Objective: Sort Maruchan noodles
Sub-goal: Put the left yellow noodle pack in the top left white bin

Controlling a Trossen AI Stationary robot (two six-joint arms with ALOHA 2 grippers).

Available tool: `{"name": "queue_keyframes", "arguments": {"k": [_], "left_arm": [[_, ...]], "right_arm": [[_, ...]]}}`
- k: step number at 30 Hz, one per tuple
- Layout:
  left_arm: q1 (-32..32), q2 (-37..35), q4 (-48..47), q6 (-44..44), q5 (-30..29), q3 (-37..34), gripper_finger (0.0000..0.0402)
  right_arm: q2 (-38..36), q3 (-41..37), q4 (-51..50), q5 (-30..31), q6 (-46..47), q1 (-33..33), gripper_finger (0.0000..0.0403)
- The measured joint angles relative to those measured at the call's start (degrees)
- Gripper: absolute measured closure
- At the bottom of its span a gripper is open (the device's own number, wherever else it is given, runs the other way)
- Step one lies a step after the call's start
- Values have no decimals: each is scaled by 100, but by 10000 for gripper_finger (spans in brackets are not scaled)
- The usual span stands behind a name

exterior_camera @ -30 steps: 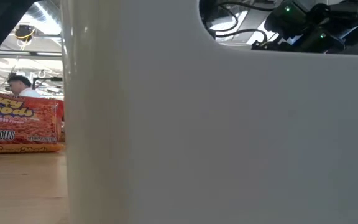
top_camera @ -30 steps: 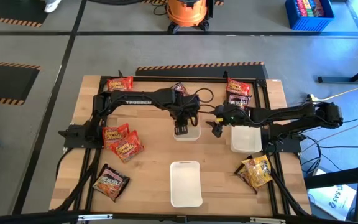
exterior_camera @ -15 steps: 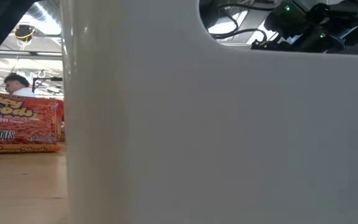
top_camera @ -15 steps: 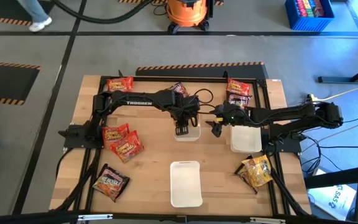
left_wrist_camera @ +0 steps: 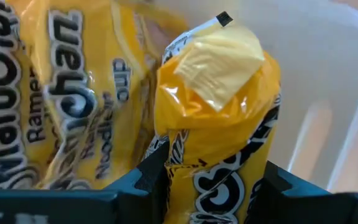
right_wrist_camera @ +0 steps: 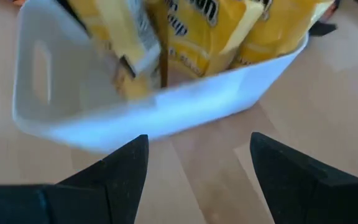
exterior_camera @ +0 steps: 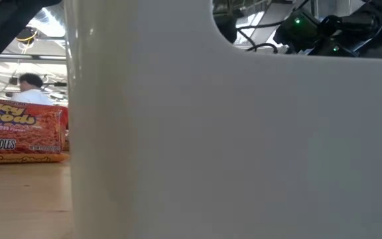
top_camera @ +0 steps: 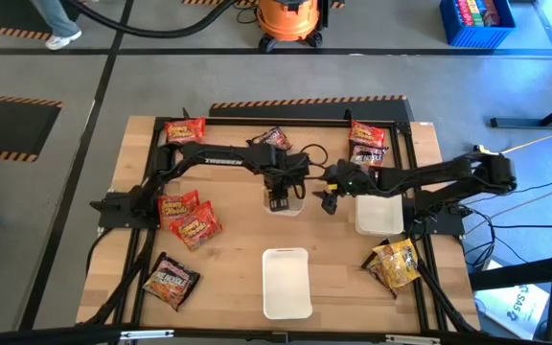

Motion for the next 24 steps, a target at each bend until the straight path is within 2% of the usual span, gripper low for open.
{"name": "queue_keyframes", "arguments": {"k": [9,19,24], "left_arm": [[11,147,163,114,-200,-2,261],[-22,136,377,943,-491,-2,228],[-22,136,449,1043,-587,-2,206]], "right_arm": [[124,0,269,-206,2,2,141],[178,2,342,-269,-4,2,141],[178,2,366,-310,-7,7,141]]}}
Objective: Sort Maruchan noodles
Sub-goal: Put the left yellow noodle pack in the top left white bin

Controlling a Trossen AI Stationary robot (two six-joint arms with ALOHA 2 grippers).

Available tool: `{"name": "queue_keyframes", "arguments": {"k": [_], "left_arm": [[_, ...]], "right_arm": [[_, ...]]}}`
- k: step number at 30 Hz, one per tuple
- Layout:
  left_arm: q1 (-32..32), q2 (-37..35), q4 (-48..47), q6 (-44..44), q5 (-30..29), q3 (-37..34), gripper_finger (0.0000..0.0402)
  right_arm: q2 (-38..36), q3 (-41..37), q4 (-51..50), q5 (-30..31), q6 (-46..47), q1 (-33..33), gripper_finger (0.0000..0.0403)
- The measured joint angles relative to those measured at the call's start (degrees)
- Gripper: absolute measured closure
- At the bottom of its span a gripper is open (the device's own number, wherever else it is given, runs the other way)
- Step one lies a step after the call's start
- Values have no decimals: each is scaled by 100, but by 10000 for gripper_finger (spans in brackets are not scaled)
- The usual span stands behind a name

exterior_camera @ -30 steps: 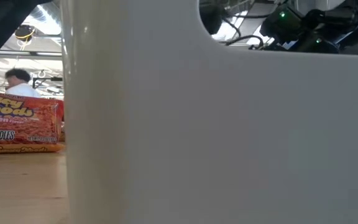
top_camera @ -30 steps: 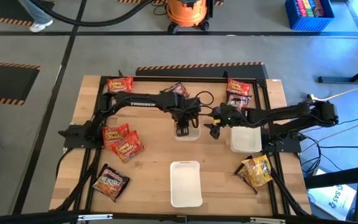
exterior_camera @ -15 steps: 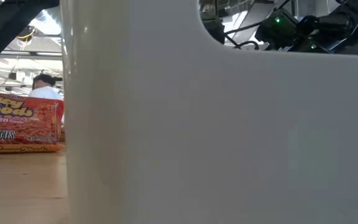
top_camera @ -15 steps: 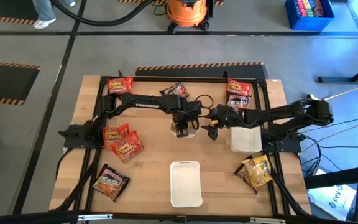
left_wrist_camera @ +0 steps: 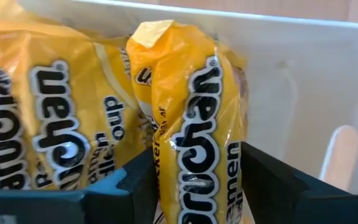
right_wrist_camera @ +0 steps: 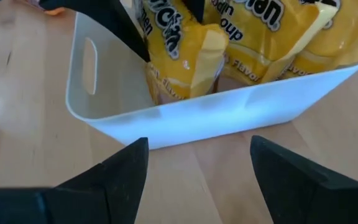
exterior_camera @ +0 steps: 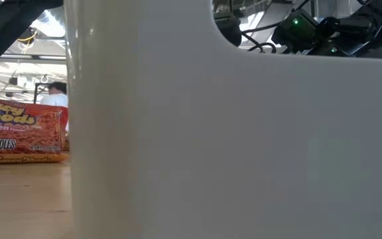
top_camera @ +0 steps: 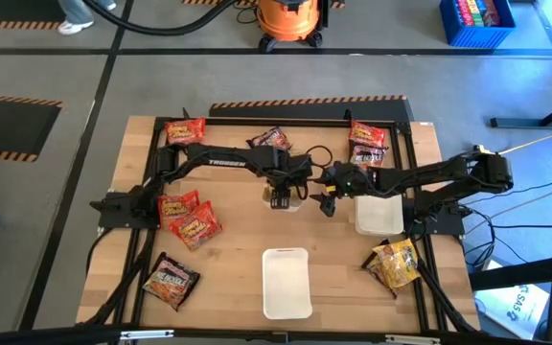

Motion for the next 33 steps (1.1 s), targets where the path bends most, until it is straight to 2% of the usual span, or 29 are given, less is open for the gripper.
{"name": "queue_keyframes", "arguments": {"k": [22,30,33], "left_arm": [[-210,-66,-242,-92,-220,2,201],[-207,-66,-196,-33,-1177,2,201],[-205,-66,-170,-35,-1353,2,201]], "right_arm": [[-4,0,2,0,0,0,141],[-4,0,4,0,7,-4,141],[-4,0,4,0,7,-4,141]]}}
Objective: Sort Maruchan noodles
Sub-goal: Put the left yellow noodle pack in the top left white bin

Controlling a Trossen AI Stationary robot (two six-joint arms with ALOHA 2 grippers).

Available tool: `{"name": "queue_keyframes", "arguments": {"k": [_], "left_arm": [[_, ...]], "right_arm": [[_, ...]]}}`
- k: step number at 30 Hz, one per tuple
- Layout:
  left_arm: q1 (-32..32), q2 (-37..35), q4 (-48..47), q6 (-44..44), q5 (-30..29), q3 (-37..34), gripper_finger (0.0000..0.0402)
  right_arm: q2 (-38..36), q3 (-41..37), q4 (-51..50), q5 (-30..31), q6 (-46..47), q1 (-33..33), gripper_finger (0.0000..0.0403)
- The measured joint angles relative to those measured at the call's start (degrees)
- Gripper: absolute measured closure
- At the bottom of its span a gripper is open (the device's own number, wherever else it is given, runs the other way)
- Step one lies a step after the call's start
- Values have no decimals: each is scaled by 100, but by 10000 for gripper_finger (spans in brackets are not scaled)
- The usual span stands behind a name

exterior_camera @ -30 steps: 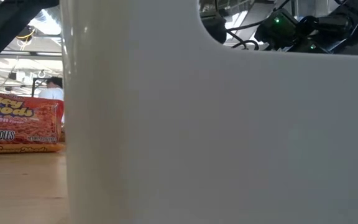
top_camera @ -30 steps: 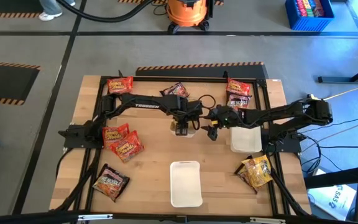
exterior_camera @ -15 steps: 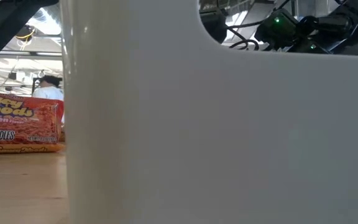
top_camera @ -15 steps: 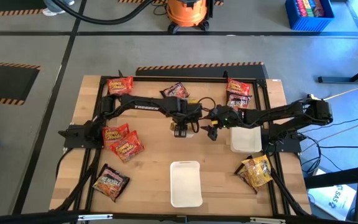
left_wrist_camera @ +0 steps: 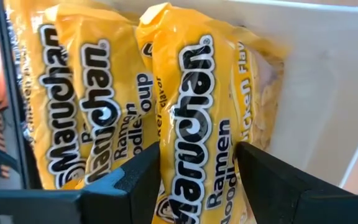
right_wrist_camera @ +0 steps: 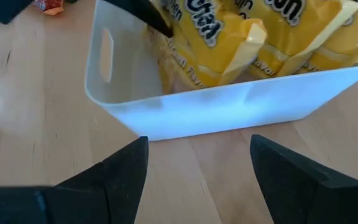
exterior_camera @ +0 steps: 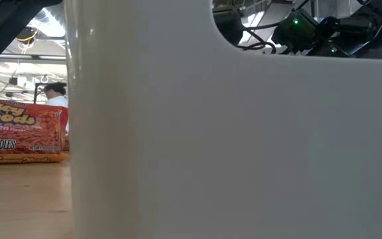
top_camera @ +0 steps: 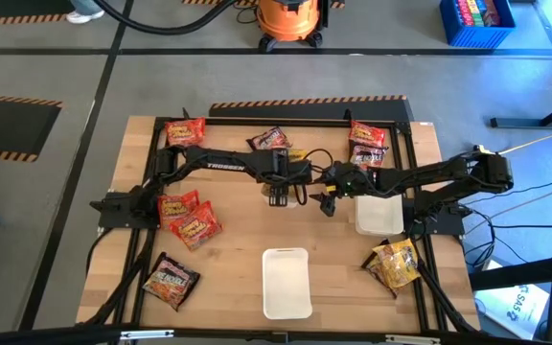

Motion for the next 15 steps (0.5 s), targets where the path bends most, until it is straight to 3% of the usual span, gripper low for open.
{"name": "queue_keyframes", "arguments": {"k": [15], "left_arm": [[-61,-11,-220,-5,-159,285,201]], "right_arm": [[-2,0,9,0,-2,0,141]]}}
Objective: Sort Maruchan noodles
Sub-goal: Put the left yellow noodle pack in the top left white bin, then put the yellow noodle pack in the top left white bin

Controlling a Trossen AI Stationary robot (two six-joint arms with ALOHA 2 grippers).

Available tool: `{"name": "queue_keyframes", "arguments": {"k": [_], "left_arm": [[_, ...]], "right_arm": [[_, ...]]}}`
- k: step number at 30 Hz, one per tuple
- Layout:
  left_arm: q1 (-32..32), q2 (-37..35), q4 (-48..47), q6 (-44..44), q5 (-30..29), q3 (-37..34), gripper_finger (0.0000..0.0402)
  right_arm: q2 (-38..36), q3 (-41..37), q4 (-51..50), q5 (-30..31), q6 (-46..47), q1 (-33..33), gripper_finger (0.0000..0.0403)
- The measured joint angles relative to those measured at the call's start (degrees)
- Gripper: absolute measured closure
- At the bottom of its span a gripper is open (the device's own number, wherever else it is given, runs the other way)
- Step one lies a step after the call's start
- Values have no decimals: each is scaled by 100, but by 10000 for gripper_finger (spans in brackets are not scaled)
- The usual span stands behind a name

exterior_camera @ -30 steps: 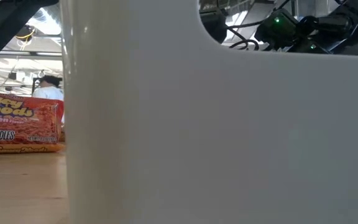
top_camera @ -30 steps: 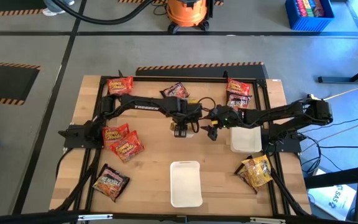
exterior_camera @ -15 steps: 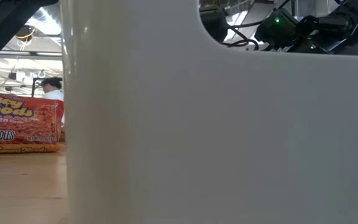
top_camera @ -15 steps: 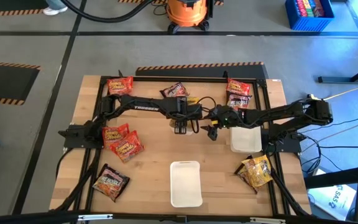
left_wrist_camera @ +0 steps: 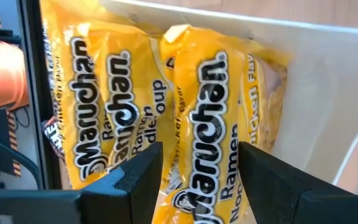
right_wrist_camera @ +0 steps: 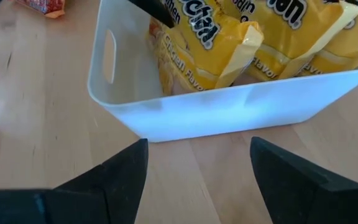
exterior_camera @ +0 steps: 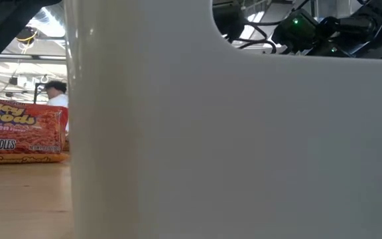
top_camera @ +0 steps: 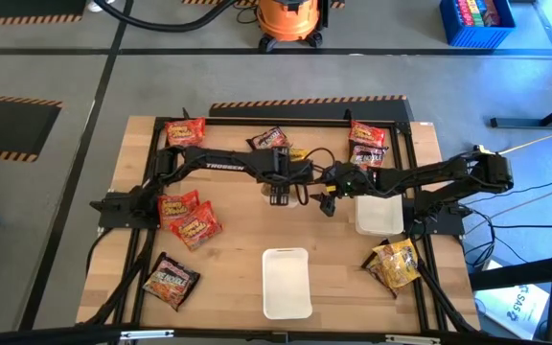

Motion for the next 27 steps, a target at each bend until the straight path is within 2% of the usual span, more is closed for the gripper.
{"name": "queue_keyframes", "arguments": {"k": [10,14,17,20,22,27], "left_arm": [[-95,-2,-541,-196,-1,491,202],[-290,-314,-734,-569,-102,402,202],[-490,-739,-683,-888,-420,-106,202],[-701,-1342,-276,-1155,-624,-918,202],[-829,-1829,361,-1242,-547,-1631,202],[-1131,-3052,2284,-1234,29,-3592,202]], "right_arm": [[0,0,-4,0,1,0,141],[0,2,-4,0,2,0,141],[0,2,-4,0,33,4,141],[0,2,-5,-5,72,4,141],[0,2,-18,-89,200,4,141],[0,263,-622,-782,636,29,141]]}}
